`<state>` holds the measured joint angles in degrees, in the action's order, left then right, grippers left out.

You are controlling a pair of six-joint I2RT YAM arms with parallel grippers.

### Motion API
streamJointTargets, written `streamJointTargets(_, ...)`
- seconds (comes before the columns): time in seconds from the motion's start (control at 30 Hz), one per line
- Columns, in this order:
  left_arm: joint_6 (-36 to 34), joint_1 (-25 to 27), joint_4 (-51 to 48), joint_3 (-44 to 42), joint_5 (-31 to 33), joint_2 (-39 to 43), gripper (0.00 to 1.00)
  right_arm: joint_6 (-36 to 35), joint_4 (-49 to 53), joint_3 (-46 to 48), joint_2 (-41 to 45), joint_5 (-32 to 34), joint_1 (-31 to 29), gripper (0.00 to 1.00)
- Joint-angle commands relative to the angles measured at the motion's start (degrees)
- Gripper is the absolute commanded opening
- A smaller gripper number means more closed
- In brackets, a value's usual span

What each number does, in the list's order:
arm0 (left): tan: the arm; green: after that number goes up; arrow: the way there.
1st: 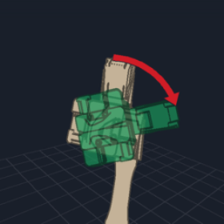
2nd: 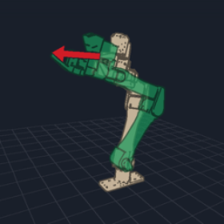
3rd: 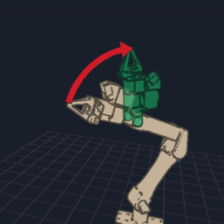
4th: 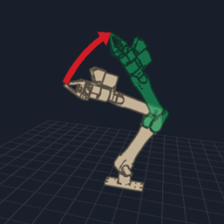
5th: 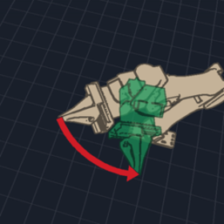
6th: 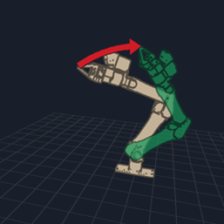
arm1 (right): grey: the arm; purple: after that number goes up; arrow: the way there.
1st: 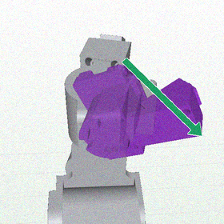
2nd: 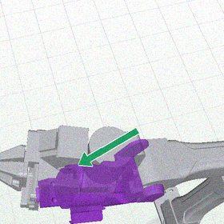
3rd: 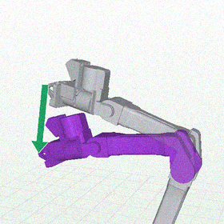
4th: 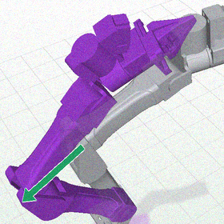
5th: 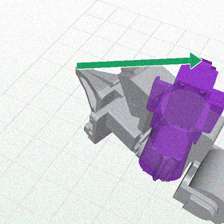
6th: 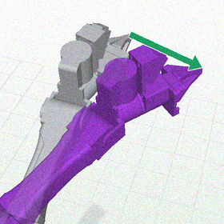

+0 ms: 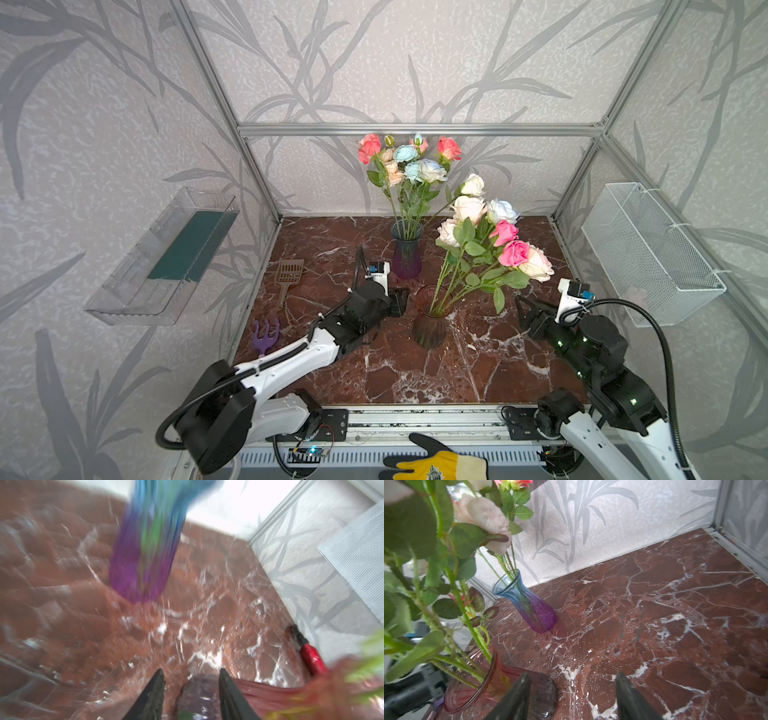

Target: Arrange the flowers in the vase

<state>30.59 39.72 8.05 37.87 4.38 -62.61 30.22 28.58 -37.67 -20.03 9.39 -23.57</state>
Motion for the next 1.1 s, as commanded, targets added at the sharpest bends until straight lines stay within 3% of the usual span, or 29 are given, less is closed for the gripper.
streamJointTargets(0.0,-9.8,-0.1,-13.1,4.0,9.9,9.2,0.99,-1.0,0.6,1.4,1.3,8.2,-0.1,0.99)
streamJointTargets(0.17,-16.8,-0.2,-19.5,7.9,14.0,16.3,0.99,-1.3,-1.9,4.4,1.3,16.0,-0.1,0.99)
streamJointTargets(0.27,-19.2,-0.1,-23.2,9.1,16.7,15.2,0.99,-4.9,-10.2,9.3,3.7,14.9,-0.1,0.99)
streamJointTargets(0.33,-21.5,-0.1,-19.8,6.4,17.2,16.1,0.99,-10.4,-18.9,14.2,6.9,10.8,-0.1,0.99)
streamJointTargets(0.43,-27.9,-0.2,-5.3,-2.7,24.1,17.9,0.99,-24.7,-35.1,22.9,10.0,3.1,-0.1,0.99)
streamJointTargets(0.5,-32.7,-0.9,5.8,-8.9,28.9,17.2,0.99,-30.1,-41.2,26.1,8.8,3.2,-0.1,0.99)
streamJointTargets(0.57,-36.7,-3.5,12.6,-12.1,28.3,14.1,0.99,-31.8,-45.5,27.4,5.3,7.0,-0.1,0.99)
streamJointTargets(0.7,-37.3,-11.1,17.9,-13.6,24.4,5.3,0.99,-41.3,-55.7,29.0,-6.3,7.2,0.3,0.99)
streamJointTargets(0.8,-33.1,-18.9,24.3,-16.1,19.7,0.8,0.99,-43.8,-65.3,30.1,-16.7,7.1,1.9,0.99)
streamJointTargets(0.9,-33.8,-25.7,34.5,-19.7,17.2,-3.6,0.99,-44.2,-74.2,30.2,-26.5,8.8,3.0,0.99)
streamJointTargets(1.07,-32.0,-34.9,39.3,-19.6,10.6,-11.9,0.99,-42.4,-83.8,30.5,-39.6,7.0,6.0,0.99)
